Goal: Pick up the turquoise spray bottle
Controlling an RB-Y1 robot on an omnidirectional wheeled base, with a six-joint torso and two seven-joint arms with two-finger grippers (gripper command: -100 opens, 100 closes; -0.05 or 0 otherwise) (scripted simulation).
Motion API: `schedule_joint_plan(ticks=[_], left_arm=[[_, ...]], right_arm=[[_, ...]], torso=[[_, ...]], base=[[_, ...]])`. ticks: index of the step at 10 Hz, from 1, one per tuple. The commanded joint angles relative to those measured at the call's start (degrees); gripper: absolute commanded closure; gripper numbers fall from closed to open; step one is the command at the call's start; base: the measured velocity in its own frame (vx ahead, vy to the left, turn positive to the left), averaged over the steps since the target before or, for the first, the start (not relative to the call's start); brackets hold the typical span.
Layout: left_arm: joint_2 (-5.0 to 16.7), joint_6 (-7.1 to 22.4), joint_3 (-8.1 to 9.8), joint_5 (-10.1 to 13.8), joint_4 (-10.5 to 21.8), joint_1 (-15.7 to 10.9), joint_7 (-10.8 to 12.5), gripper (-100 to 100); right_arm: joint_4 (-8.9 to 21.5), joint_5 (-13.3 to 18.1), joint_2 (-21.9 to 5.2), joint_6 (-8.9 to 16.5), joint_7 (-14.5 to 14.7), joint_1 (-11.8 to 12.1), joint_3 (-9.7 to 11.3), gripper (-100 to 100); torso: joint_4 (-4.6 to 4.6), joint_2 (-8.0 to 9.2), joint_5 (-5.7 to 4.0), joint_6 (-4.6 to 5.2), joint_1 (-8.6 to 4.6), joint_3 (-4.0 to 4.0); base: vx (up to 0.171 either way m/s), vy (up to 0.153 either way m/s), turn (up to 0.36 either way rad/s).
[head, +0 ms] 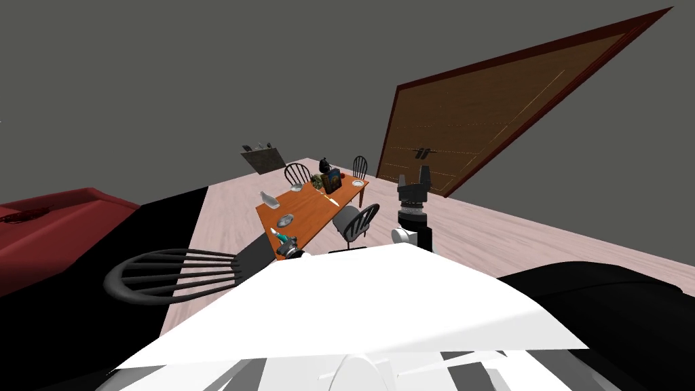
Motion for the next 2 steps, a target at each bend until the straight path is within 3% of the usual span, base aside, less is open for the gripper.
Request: schedule_joint_plan(ticks=[1,2], left_arm=[[0.0,0.0,0.00,0.0,0.0,0.0,0.0,100],[0.0,0.1,0.13,-0.1,0.0,0.1,0.1,0]], right_arm=[[0.0,0.0,0.0,0.0,0.0,0.0,0.0,0],[0.0,0.0,0.0,0.0,0.0,0.0,0.0,0]], torso=[[0.00,0.00,0.00,0.00,0.00,0.00],[0.02,0.03,0.04,0.03,0.08,0.02]], base=[[-0.003,-0.006,0.010],[0.000,0.000,0.000]])
